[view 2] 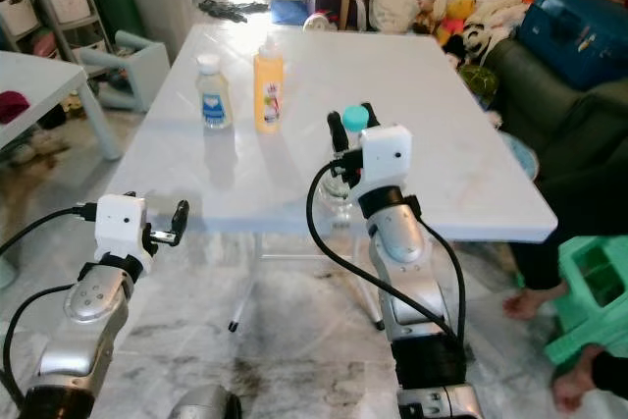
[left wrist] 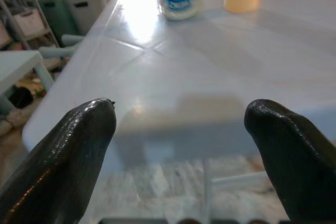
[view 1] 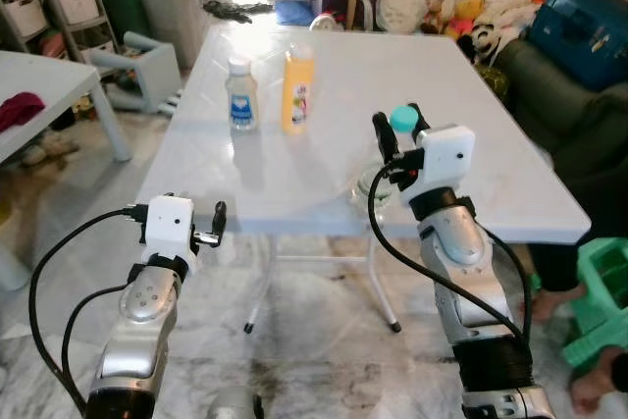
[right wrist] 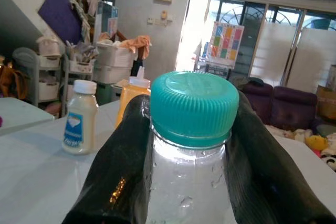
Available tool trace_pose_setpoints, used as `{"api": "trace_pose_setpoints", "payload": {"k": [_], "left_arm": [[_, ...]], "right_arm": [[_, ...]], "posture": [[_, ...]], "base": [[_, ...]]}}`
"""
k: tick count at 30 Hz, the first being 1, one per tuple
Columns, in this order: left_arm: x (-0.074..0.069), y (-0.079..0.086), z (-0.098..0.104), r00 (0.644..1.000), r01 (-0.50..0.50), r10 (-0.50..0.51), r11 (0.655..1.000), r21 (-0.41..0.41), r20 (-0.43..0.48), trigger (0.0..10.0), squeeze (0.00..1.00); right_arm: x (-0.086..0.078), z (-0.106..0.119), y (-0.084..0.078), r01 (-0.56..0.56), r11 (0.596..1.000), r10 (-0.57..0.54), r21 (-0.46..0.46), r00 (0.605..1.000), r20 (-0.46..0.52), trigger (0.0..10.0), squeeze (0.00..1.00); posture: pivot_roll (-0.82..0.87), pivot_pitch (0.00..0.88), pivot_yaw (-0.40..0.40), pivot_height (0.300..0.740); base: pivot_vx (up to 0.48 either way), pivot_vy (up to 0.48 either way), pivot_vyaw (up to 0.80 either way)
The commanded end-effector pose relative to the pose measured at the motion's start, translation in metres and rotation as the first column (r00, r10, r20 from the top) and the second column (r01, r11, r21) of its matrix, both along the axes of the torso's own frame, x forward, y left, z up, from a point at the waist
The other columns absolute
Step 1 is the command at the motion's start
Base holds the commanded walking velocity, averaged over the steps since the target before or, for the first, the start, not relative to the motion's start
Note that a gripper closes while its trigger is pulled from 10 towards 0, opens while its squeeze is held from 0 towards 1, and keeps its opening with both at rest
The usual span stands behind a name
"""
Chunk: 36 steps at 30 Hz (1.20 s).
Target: Restocking fridge
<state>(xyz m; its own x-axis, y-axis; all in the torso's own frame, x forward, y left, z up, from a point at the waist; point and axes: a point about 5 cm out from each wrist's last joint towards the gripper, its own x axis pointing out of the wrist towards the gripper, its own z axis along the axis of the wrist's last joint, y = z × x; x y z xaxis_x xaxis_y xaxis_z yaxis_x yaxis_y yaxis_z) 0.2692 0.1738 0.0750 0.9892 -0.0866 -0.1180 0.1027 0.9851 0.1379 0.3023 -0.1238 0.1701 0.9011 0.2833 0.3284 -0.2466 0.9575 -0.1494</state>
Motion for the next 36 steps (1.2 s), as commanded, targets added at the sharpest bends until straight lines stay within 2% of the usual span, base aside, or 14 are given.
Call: {"api": "trace_pose_setpoints", "payload": {"k": [1,4,9,13,15,17,24,36], "left_arm": [[0.000,0.006,0.001,1.000,-0.014,0.013,0.999,0.032,0.005,10.0,0.00],[-0.001,0.011,0.000,1.000,-0.014,0.014,0.999,0.050,-0.001,10.0,0.00],[-0.005,0.029,-0.002,1.000,-0.025,0.026,0.994,0.111,-0.013,10.0,0.00],[-0.007,0.034,-0.003,1.000,-0.028,0.030,0.990,0.140,-0.010,10.0,0.00],[-0.014,0.040,-0.009,0.999,-0.037,0.042,0.989,0.142,-0.030,10.0,0.00],[-0.016,0.040,-0.011,0.999,-0.036,0.042,0.989,0.146,-0.036,10.0,0.00],[-0.018,0.039,-0.011,0.999,-0.032,0.037,0.988,0.149,-0.031,10.0,0.00],[-0.012,0.031,-0.011,1.000,-0.016,0.019,0.991,0.134,-0.022,10.0,0.00]], "right_arm": [[-0.001,-0.023,-0.001,-0.007,1.000,0.006,-0.006,0.994,-0.109,10.0,0.00],[-0.003,-0.026,-0.002,-0.014,1.000,0.012,-0.020,0.993,-0.116,10.0,0.00],[-0.010,-0.041,-0.004,-0.025,0.999,0.020,-0.026,0.986,-0.164,10.0,0.00],[-0.013,-0.048,-0.006,-0.017,1.000,0.012,-0.023,0.982,-0.189,10.0,0.00],[-0.019,-0.057,-0.008,-0.024,0.999,0.016,-0.035,0.978,-0.210,10.0,0.00],[-0.022,-0.060,-0.009,-0.025,0.999,0.016,-0.039,0.976,-0.217,10.0,0.00],[-0.037,-0.073,-0.029,-0.008,0.997,-0.011,-0.072,0.964,-0.267,10.0,0.00],[-0.030,-0.069,-0.024,-0.023,0.996,0.001,-0.087,0.968,-0.250,10.0,0.00]], "posture": [[0.04,0.000,-0.026,0.740],[0.04,0.000,-0.021,0.740],[0.05,0.000,-0.026,0.740],[0.05,0.000,-0.025,0.740],[0.05,0.000,-0.025,0.740],[0.05,0.000,-0.027,0.740],[0.05,0.000,-0.031,0.740],[0.04,0.000,-0.025,0.740]], "base": [[-0.259,0.000,0.80],[-0.249,0.000,0.80],[0.000,0.000,0.80],[0.000,0.000,0.80],[0.000,0.000,0.80],[0.000,0.000,0.80],[0.000,0.000,0.80],[0.000,-0.069,0.80]]}}
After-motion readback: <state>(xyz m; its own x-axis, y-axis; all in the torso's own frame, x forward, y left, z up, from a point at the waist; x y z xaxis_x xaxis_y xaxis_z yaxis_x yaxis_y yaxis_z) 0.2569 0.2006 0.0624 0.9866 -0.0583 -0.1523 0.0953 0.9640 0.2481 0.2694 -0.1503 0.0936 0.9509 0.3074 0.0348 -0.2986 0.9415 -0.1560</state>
